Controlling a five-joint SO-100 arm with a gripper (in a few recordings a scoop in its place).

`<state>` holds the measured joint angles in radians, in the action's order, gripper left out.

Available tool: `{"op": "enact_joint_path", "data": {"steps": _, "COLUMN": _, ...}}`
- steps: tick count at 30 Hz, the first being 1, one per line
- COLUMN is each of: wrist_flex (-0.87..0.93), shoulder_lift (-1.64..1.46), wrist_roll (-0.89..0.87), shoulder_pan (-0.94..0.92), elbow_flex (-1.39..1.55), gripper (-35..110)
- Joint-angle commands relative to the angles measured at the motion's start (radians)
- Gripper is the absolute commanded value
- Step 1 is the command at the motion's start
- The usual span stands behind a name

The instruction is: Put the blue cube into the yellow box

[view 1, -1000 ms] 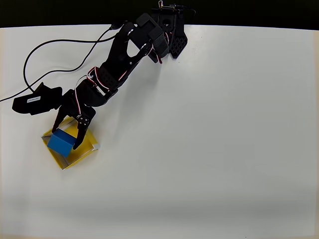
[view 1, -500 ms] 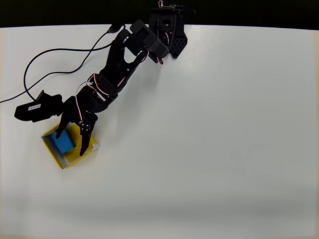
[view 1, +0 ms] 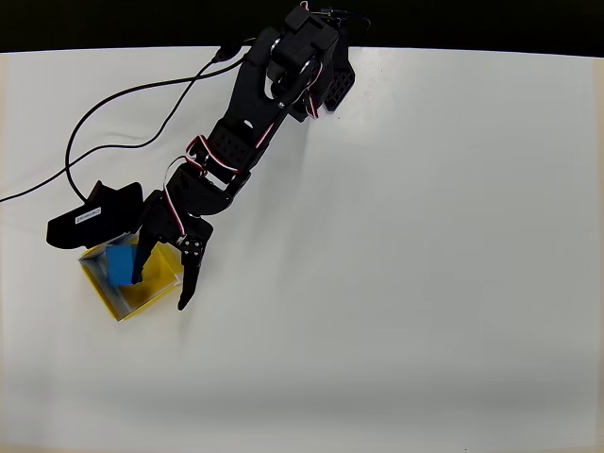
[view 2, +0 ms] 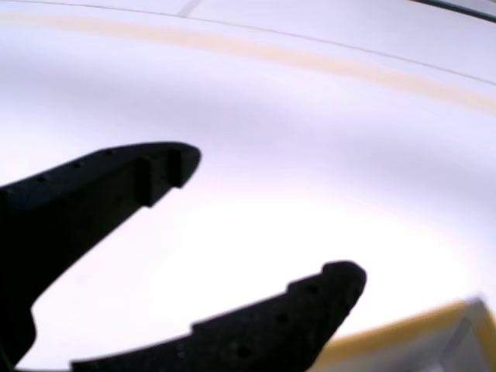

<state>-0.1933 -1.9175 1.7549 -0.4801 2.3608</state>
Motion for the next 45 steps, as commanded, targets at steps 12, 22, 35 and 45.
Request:
{"op": "enact_joint_path", "data": {"steps": 12, "wrist_flex": 0.476, "shoulder_lift": -0.853, "wrist_roll": 0.011, "shoulder_pan": 0.416, "elbow_flex": 0.483, "gripper": 16}}
{"op": "enact_joint_path", "data": {"steps": 22, "wrist_flex": 0.821, "shoulder_lift": -1.276, "wrist_roll": 0.031, "shoulder_pan": 0.508, "elbow_flex": 0.784, "gripper": 5}}
{"op": "enact_joint_path", "data": {"steps": 35, "wrist_flex": 1.365, "shoulder_lift": -1.427, "wrist_roll": -0.029, "shoulder_pan": 0.476, "elbow_flex": 0.784, "gripper": 0}}
{"op": "enact_joint_path", "data": {"steps": 45, "wrist_flex": 1.552, "shoulder_lift": -1.427, "wrist_roll": -0.147, "shoulder_pan": 0.468, "elbow_flex": 0.784, "gripper": 0}}
